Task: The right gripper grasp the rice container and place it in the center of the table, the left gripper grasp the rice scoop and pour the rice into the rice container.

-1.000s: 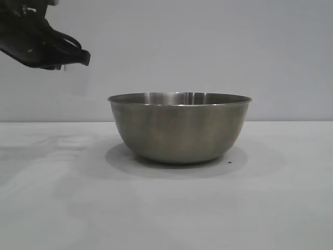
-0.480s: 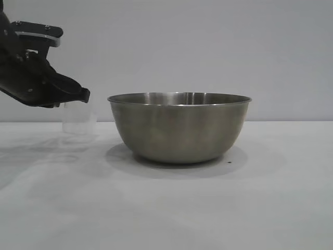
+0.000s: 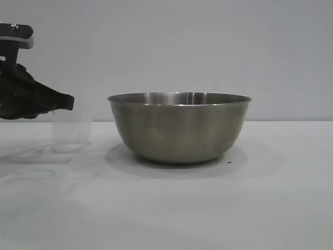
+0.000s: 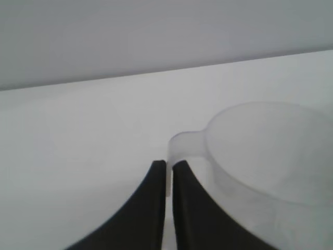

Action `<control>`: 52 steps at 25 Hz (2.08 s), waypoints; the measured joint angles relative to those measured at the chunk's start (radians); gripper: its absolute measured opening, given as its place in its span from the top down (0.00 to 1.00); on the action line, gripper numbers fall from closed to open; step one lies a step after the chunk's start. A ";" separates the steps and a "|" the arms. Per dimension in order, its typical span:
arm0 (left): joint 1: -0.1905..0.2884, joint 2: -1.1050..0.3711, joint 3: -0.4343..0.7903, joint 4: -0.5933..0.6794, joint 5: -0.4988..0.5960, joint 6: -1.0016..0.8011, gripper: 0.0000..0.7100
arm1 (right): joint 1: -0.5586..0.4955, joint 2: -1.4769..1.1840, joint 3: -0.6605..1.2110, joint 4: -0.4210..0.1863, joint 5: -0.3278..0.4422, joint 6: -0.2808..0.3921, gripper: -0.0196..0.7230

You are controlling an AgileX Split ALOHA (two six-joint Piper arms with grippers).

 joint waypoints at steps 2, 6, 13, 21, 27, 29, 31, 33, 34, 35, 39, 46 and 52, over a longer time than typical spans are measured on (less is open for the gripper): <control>0.000 0.022 0.000 0.000 0.000 -0.002 1.00 | 0.000 0.000 0.000 0.000 0.000 0.000 0.26; 0.000 0.036 0.000 0.000 0.000 -0.004 1.00 | 0.000 0.000 0.000 0.000 0.000 0.000 0.26; 0.000 0.036 0.000 0.000 0.000 -0.004 0.72 | 0.000 0.000 0.000 0.000 0.000 0.000 0.26; 0.000 -0.045 0.091 0.021 0.000 -0.004 0.52 | 0.000 0.000 0.000 0.000 0.000 0.000 0.26; 0.000 -0.143 0.197 0.025 0.000 -0.004 0.49 | 0.000 0.000 0.000 0.000 0.000 0.000 0.26; 0.000 -0.185 0.228 0.025 0.000 -0.004 0.49 | 0.000 0.000 0.000 0.000 0.000 0.000 0.26; 0.000 -0.227 0.252 0.025 0.000 -0.004 0.49 | 0.000 0.000 0.000 0.000 0.000 0.000 0.26; 0.000 -0.277 0.273 0.028 0.000 -0.004 0.49 | 0.000 0.000 0.000 0.000 0.000 0.000 0.26; 0.000 -0.301 0.279 0.034 0.000 -0.004 0.49 | 0.000 0.000 0.000 0.000 0.000 0.000 0.26; 0.000 -0.330 0.286 0.046 0.005 -0.004 0.49 | 0.000 0.000 0.000 0.000 0.000 0.000 0.26; 0.000 -0.440 0.299 0.111 0.133 -0.004 0.49 | 0.000 0.000 0.000 0.000 0.000 0.000 0.26; 0.000 -0.677 0.299 0.132 0.517 -0.004 0.49 | 0.000 0.000 0.000 0.000 0.000 0.000 0.26; 0.000 -0.887 0.305 0.105 0.863 -0.004 0.49 | 0.000 0.000 0.000 0.000 0.000 0.000 0.26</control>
